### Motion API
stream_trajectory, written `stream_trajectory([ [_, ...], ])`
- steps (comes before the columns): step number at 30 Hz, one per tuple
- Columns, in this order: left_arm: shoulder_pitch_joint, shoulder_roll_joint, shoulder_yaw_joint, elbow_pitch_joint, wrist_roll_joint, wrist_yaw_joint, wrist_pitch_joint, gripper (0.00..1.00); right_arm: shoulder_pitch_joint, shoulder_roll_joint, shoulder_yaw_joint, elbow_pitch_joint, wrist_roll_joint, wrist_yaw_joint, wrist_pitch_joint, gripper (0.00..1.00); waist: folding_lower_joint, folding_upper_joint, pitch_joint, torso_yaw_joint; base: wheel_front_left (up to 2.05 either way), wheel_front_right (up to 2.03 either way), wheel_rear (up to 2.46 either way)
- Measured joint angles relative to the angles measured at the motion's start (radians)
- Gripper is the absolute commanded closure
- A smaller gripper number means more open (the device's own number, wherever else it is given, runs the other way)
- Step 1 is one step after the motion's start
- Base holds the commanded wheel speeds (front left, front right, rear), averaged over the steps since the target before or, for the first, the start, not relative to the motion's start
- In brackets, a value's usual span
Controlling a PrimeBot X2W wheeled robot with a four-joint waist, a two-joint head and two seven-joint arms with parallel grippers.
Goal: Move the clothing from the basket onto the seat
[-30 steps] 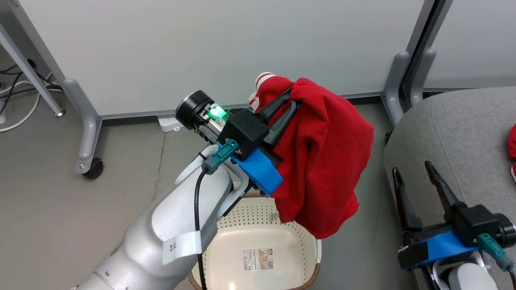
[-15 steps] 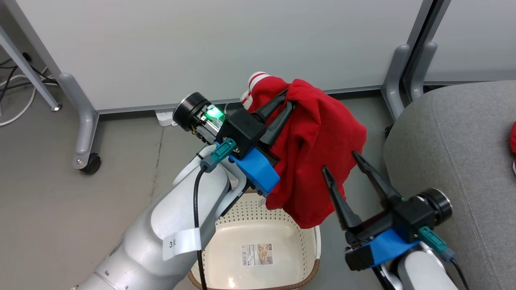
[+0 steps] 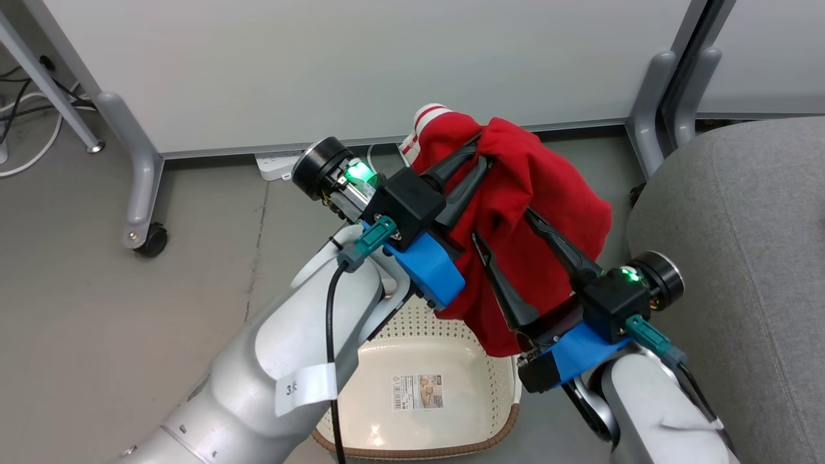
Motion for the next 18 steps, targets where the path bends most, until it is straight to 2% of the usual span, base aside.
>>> stream_trajectory([
  [10, -0.019, -0.019, -0.033, -0.01, -0.004, 0.0, 0.0, 1.0, -0.106, 0.022, -0.034, 0.086, -0.014, 0.0, 0.0, 0.0, 0.0001, 0.0, 0.021, 0.024, 0.0, 0.0, 0.0],
  [18, -0.036, -0.027, -0.05, -0.015, -0.012, 0.0, 0.0, 1.0, -0.144, 0.028, -0.055, 0.102, 0.008, 0.0, 0.0, 0.0, 0.0001, 0.0, 0.03, 0.036, 0.0, 0.0, 0.0],
])
